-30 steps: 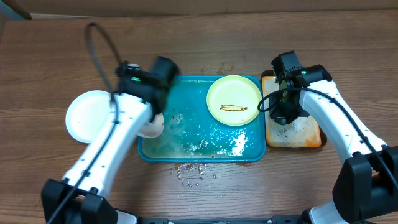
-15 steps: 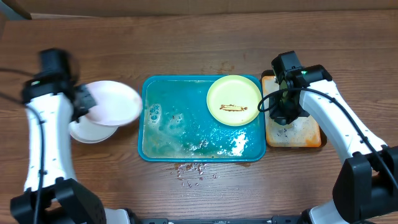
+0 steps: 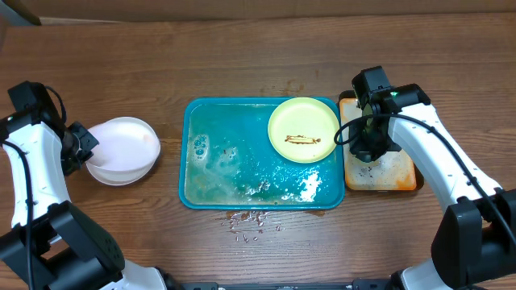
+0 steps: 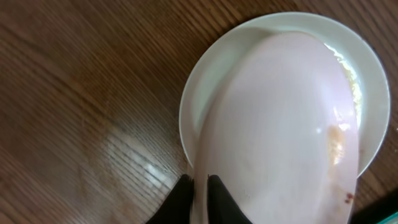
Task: Clean dirty plates on tray and stack at the side
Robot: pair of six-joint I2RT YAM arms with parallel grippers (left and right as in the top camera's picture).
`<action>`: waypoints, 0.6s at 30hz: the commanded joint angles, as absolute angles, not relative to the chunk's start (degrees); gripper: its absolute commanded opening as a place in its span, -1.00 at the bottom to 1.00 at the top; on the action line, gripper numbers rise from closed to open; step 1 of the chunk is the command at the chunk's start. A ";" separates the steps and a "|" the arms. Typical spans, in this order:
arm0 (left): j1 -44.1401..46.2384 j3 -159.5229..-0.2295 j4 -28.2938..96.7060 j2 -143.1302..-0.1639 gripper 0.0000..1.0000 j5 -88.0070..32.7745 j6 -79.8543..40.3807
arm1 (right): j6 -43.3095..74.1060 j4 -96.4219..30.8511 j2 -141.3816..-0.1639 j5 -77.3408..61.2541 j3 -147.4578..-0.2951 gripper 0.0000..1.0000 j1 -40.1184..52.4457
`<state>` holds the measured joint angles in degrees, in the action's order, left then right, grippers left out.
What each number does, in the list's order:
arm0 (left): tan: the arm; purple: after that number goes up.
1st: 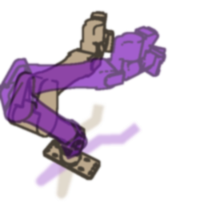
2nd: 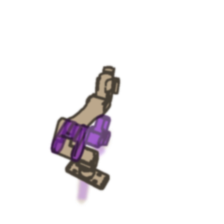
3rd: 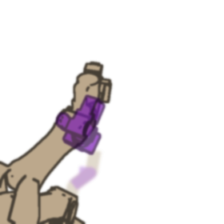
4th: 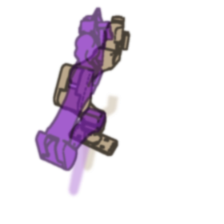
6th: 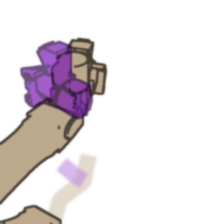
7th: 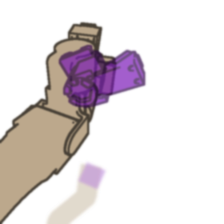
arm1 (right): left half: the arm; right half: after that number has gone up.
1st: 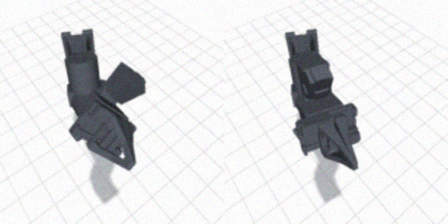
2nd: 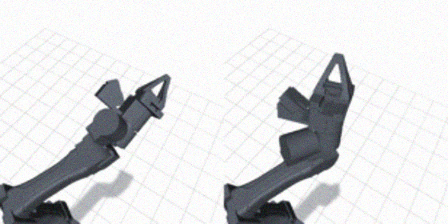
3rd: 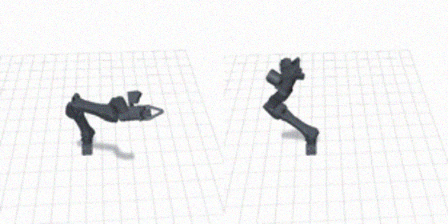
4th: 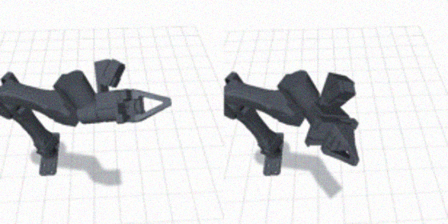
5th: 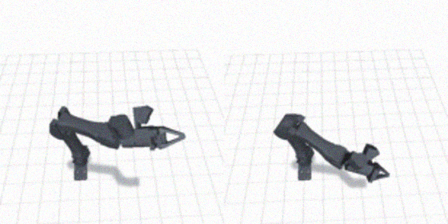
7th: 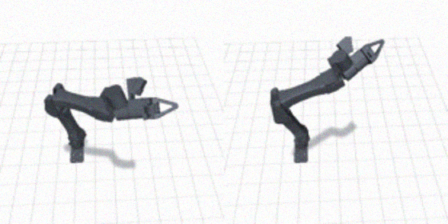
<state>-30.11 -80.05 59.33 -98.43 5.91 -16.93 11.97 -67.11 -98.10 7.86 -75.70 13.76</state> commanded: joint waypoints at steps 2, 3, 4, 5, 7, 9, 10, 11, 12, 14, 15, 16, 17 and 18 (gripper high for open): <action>-30.46 -81.45 59.51 -98.52 -0.46 1.56 -16.62 | 12.16 -66.74 -98.00 7.84 -76.09 -0.92 13.61; -30.37 -81.45 59.53 -98.52 -0.37 0.30 -16.21 | 12.19 -66.52 -98.00 7.84 -76.09 -0.92 13.41; -30.33 -81.45 59.55 -98.52 -0.25 -1.10 -16.05 | 12.19 -66.32 -98.00 7.84 -76.09 -0.92 13.15; -30.26 -81.45 59.57 -98.50 -0.21 -3.49 -16.03 | 12.16 -66.11 -98.00 7.84 -76.09 -0.93 12.75; -29.91 -81.45 59.72 -98.45 -0.14 -7.73 -15.07 | 12.14 -65.69 -98.00 7.75 -76.09 -0.93 11.46; -28.84 -81.45 59.88 -98.35 -0.09 -13.80 -13.91 | 11.57 -65.21 -98.00 6.66 -76.09 -0.93 9.74; -27.94 -81.45 59.88 -98.35 -0.08 -16.62 -12.80 | 10.90 -64.86 -98.00 5.58 -76.09 -0.93 8.82; -26.81 -81.45 59.81 -98.32 -0.07 -19.18 -11.66 | 9.78 -64.38 -98.00 3.95 -76.09 -0.93 7.92; -24.86 -81.45 59.55 -98.35 -0.05 -21.91 -10.22 | 8.38 -63.55 -98.00 1.63 -76.09 -0.92 6.76; -21.69 -81.45 58.98 -98.35 -0.02 -24.16 -8.23 | 6.42 -62.35 -98.04 -1.19 -76.09 -0.92 5.43; -19.88 -81.45 58.74 -98.35 -0.01 -24.53 -7.44 | 5.43 -61.76 -98.06 -2.15 -76.09 -0.92 4.91; -17.74 -81.45 58.50 -98.35 0.01 -24.80 -6.79 | 5.28 -61.21 -98.06 -2.26 -76.07 -0.92 4.43; -14.52 -81.43 58.13 -98.39 0.04 -24.93 -5.76 | 5.26 -60.47 -98.06 -2.22 -75.99 -0.92 3.95; -12.97 -81.43 57.91 -98.52 0.05 -24.91 -5.56 | 5.26 -60.01 -98.06 -2.24 -75.83 -0.92 3.75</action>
